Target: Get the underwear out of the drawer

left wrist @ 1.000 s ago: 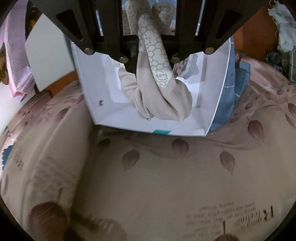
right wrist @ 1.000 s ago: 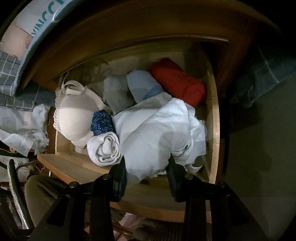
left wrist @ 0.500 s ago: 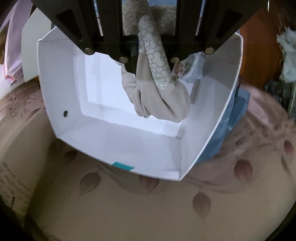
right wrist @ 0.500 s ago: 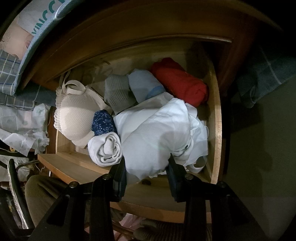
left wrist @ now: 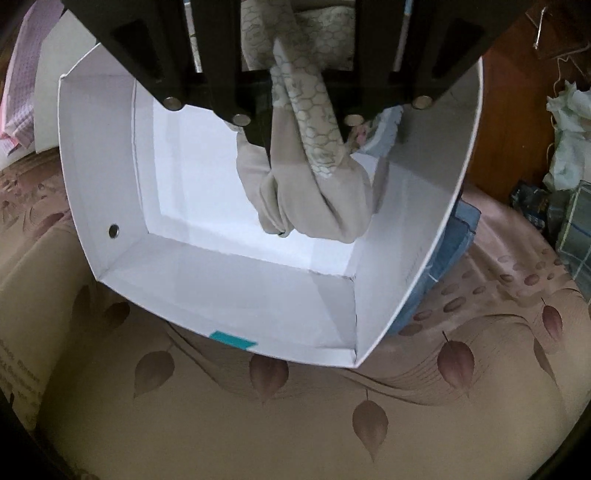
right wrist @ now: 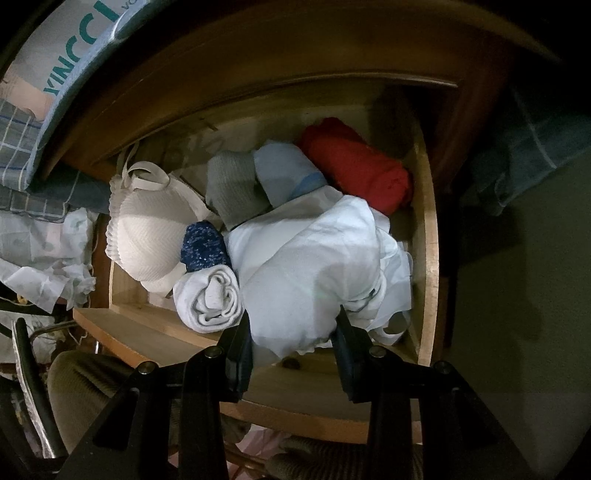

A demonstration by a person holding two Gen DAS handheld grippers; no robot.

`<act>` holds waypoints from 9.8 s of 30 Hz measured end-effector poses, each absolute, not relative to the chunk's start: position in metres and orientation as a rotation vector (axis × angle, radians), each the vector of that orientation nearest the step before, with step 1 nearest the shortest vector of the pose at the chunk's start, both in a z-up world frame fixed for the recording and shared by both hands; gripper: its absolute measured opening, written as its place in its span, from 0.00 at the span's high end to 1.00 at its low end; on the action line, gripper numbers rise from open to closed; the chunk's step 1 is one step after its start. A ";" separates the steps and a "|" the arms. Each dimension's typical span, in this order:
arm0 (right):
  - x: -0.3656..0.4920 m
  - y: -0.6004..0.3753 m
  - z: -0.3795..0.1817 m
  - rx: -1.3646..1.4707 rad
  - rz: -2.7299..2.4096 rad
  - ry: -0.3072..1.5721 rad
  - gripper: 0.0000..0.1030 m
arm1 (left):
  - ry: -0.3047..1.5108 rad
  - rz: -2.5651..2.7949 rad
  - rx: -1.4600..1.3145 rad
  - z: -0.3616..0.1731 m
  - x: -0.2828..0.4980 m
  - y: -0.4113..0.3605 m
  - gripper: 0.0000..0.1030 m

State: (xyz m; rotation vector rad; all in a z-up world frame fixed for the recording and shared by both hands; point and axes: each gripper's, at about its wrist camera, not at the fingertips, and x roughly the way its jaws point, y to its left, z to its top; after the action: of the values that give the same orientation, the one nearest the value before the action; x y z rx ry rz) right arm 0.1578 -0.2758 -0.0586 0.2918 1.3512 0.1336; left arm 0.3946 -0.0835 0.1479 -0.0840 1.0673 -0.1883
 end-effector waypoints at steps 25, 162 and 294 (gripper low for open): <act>0.153 -0.288 -0.048 0.329 0.085 1.282 0.66 | 0.883 -0.141 -0.021 0.163 0.253 -0.022 0.46; 0.227 -0.132 -0.129 0.016 0.089 1.794 0.13 | 0.967 0.007 -0.371 -0.008 0.166 0.055 0.46; 0.162 -0.279 -0.055 0.246 0.147 1.337 0.31 | 1.642 -0.159 -0.184 -0.148 0.260 -0.116 0.68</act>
State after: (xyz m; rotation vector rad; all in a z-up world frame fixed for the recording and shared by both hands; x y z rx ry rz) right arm 0.1619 -0.2789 -0.0547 0.2464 1.3369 0.1468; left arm 0.2598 -0.1161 -0.1475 -0.1839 1.6421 -0.1592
